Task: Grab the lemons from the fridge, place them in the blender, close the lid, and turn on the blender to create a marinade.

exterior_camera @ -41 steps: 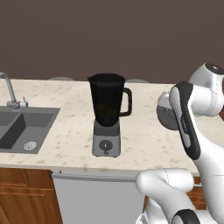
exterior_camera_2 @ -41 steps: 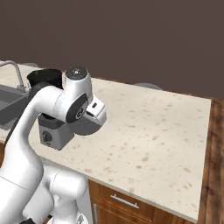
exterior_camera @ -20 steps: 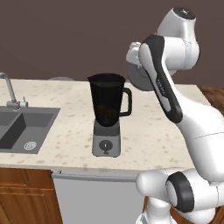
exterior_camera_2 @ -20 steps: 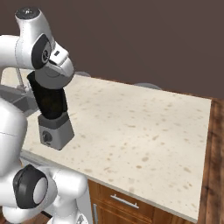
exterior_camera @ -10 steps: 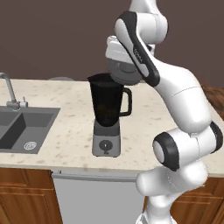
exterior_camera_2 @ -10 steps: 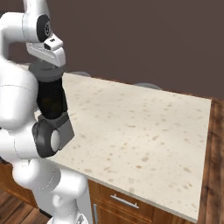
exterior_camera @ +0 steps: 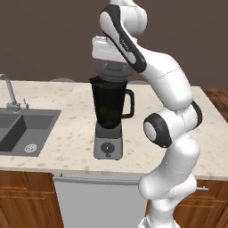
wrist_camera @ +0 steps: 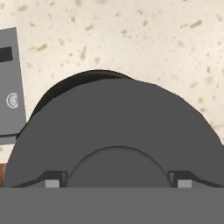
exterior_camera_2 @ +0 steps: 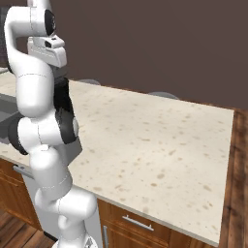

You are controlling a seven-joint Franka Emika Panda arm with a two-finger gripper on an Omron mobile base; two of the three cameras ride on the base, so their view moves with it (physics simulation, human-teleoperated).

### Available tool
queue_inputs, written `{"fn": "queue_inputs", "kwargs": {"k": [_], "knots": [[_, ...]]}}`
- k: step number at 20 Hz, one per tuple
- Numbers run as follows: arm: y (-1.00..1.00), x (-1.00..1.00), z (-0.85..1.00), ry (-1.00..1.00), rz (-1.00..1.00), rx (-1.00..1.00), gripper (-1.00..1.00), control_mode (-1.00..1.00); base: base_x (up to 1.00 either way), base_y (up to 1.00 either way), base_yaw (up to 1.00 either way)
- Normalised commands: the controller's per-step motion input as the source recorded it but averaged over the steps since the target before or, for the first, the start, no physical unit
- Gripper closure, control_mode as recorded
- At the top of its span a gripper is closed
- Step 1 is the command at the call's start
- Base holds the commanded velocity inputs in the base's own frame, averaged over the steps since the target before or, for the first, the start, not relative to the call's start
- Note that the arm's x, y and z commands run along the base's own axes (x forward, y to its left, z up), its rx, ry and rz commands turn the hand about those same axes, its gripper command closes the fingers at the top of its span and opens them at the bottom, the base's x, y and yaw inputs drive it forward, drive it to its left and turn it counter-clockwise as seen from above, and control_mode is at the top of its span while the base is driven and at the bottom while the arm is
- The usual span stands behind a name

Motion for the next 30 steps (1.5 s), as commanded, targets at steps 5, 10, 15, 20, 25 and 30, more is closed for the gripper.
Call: {"fn": "queue_inputs", "kwargs": {"k": [5, 10, 15, 20, 25, 30], "knots": [[0.04, 0.14, -0.18, -0.02, 0.00, -0.02, 1.00, -1.00, 0.00, 0.00, 0.00], [0.00, 0.01, -0.14, -0.06, 0.00, -0.01, 1.00, -1.00, 0.00, 0.00, 0.00], [0.00, -0.01, -0.05, -0.07, 0.00, 0.00, 1.00, -1.00, 0.00, 0.00, 0.00], [0.00, -0.22, -0.05, -0.09, 0.00, 0.00, 1.00, -1.00, 0.00, 0.00, 0.00], [-0.02, -0.40, -0.02, -0.06, 0.00, 0.00, 1.00, -1.00, 0.00, 0.00, 0.00], [-0.26, -0.43, 0.00, -0.01, 0.00, 0.00, 1.00, -1.00, 0.00, 0.00, 0.00]]}}
